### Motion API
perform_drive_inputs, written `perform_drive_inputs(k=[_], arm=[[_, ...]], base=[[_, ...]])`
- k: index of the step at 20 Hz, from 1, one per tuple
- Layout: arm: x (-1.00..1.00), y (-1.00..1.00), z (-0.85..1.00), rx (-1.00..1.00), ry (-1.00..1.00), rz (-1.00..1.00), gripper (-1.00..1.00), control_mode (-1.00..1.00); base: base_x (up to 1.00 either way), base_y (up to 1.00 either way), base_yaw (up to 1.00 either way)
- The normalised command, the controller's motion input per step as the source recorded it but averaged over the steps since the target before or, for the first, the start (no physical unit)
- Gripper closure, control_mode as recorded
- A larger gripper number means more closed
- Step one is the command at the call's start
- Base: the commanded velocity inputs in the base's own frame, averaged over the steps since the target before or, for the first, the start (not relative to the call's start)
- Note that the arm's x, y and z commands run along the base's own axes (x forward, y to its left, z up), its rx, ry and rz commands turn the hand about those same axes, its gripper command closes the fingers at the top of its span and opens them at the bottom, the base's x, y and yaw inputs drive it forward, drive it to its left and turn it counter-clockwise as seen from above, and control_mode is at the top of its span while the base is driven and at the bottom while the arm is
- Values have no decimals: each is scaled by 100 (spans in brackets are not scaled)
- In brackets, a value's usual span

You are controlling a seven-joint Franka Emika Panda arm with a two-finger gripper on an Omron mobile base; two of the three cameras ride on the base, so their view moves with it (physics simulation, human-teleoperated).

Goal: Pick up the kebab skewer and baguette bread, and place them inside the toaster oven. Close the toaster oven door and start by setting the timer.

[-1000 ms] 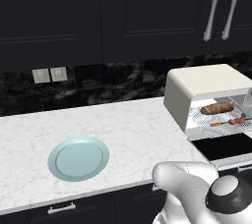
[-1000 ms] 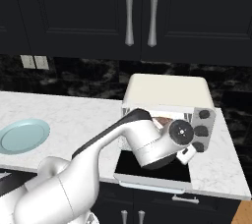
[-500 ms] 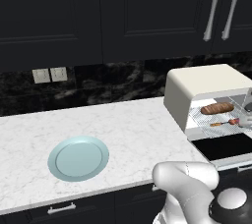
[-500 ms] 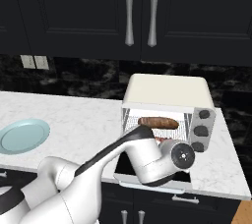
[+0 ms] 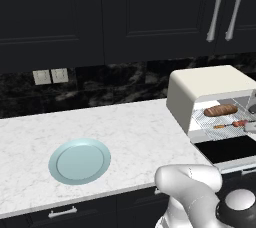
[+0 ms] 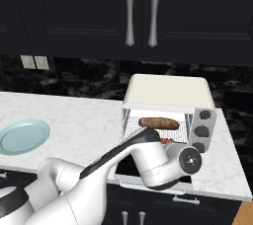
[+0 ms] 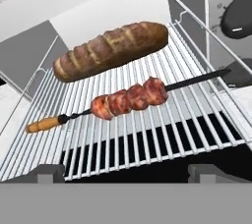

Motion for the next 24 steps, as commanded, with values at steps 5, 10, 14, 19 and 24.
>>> perform_drive_inputs(k=[5,10,14,19,24], arm=[[0,15,-5,-9,-1,1,-100,-100],[0,35,-22,-17,-2,3,-100,-100],[8,6,-27,-9,-4,3,-100,-100],[2,0,-28,-4,-5,7,-100,-100],[3,0,-15,-2,-3,4,-100,-100]], base=[[0,0,0],[0,0,0],[0,0,0],[0,0,0],[0,0,0]])
